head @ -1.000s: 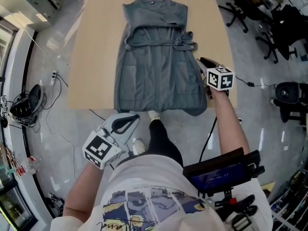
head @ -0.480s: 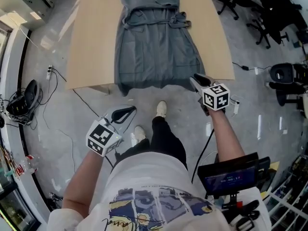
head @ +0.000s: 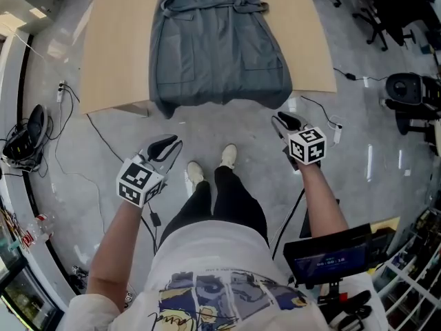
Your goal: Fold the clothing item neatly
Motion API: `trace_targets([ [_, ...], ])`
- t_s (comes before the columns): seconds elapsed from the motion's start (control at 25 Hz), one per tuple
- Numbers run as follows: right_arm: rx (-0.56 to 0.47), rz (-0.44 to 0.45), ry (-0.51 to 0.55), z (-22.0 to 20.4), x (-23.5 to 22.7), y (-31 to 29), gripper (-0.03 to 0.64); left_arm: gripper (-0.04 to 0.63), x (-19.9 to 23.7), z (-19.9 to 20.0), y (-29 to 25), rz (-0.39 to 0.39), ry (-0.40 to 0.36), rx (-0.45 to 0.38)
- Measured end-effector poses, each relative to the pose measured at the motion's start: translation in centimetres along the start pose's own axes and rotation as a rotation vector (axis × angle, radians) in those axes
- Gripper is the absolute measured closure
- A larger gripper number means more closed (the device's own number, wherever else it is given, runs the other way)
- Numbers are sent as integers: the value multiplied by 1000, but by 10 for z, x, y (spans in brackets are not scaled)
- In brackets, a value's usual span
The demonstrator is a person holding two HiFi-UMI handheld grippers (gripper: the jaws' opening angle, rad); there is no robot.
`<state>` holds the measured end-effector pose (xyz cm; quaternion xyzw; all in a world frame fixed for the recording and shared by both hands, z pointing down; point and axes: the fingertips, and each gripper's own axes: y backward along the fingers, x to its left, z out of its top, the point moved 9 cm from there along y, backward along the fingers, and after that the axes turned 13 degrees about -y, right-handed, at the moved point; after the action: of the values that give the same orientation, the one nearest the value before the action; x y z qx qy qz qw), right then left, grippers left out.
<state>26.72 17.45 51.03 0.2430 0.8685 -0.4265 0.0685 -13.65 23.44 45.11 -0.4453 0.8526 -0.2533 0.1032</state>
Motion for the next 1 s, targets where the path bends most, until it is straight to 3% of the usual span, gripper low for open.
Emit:
trace_targets([
  [0.12,36,-14,-21,-18,-18,-5,500,512,3,-16,-11,19,31,30],
  [0.4,102,-58,-77,-44,-73,-37,430,448,23,-64,-29,102,182,140],
  [0.6,129,-60,-43,-41,-107,-55,392,384,46,-95,-56,154,236,229],
  [0.8,161,-55,-23,-42,-127,-78,359,335,75,-132,-73,227,361,292],
  [1.0,167,10,-27,-47,-129,-96,356,314,89,-149,-90,231,371,298],
])
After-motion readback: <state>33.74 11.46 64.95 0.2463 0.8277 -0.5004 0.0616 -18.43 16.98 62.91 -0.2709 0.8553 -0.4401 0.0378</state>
